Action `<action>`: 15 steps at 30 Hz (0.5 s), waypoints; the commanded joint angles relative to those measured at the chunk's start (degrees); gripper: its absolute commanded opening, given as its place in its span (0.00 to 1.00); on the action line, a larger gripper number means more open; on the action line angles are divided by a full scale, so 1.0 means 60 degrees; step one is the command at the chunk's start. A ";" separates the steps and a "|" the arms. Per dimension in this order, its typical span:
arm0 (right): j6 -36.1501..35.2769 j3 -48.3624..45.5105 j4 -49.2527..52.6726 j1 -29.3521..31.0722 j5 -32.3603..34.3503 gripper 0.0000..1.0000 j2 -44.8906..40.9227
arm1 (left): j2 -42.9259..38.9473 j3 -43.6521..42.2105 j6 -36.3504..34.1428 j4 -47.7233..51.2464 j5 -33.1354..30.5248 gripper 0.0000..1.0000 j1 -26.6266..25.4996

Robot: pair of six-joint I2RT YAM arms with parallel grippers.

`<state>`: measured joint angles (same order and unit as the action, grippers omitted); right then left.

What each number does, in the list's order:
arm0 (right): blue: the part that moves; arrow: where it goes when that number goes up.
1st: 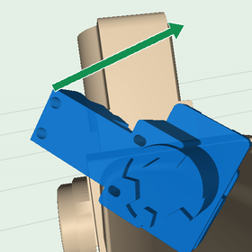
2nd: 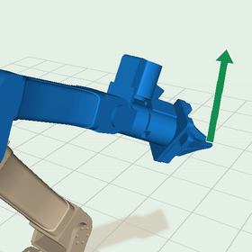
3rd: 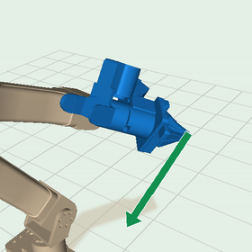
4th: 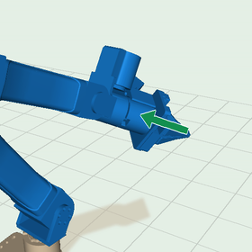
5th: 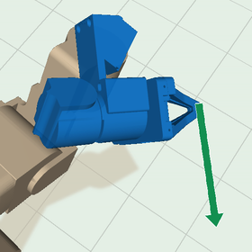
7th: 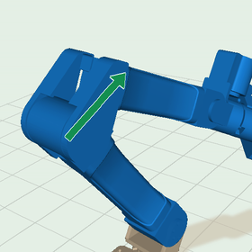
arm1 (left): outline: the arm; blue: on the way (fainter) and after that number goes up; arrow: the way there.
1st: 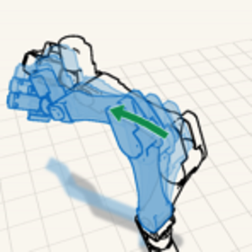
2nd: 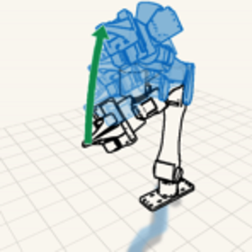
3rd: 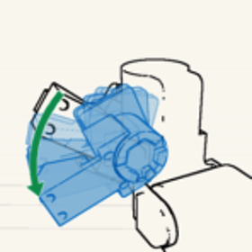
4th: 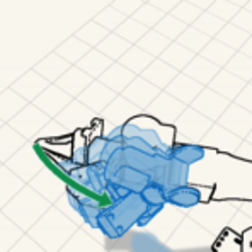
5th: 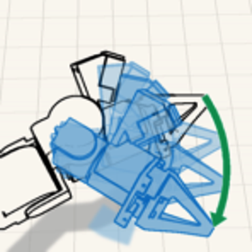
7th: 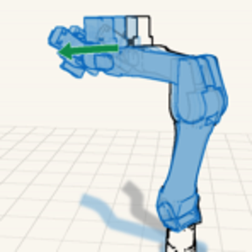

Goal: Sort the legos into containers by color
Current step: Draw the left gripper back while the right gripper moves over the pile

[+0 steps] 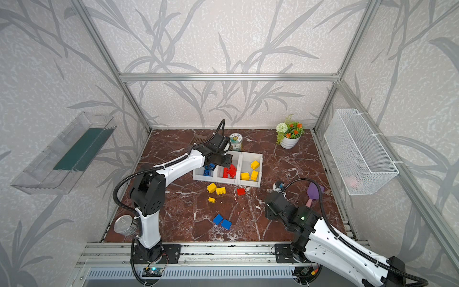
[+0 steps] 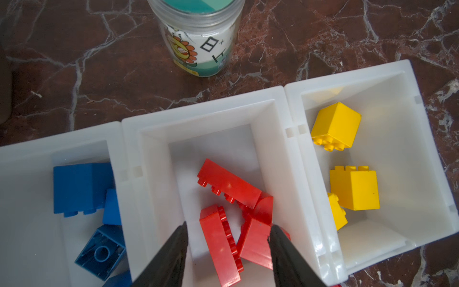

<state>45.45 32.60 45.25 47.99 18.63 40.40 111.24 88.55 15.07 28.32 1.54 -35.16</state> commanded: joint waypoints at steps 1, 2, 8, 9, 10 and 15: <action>0.0048 0.0065 0.0199 0.0000 0.0176 0.60 -0.0098 | -0.0926 -0.0477 -0.0021 0.0144 -0.0203 0.56 0.0050; 0.0047 0.0070 0.0200 0.0000 0.0158 0.60 -0.0084 | -0.1180 -0.0684 0.0003 0.0130 -0.0305 0.56 0.0066; -0.0309 0.0243 -0.0036 0.0008 -0.0085 0.60 0.0310 | -0.2950 -0.2426 0.0263 -0.0098 -0.0813 0.58 0.0324; -0.0395 0.0315 -0.0116 0.0015 -0.0141 0.60 0.0466 | -0.3293 -0.2783 0.0385 -0.0146 -0.0875 0.59 0.0424; -0.0470 0.0364 -0.0215 0.0007 -0.0201 0.60 0.0631 | -0.3596 -0.3091 0.0499 -0.0210 -0.0914 0.59 0.0494; -0.1036 0.0873 -0.1034 0.0070 -0.0692 0.61 0.1917 | -0.5511 -0.5039 0.1081 -0.0740 -0.1464 0.61 0.0797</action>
<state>41.91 34.81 42.76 48.05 16.25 48.80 82.89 62.43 18.68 25.15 -3.75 -31.16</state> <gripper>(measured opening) 0.606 0.603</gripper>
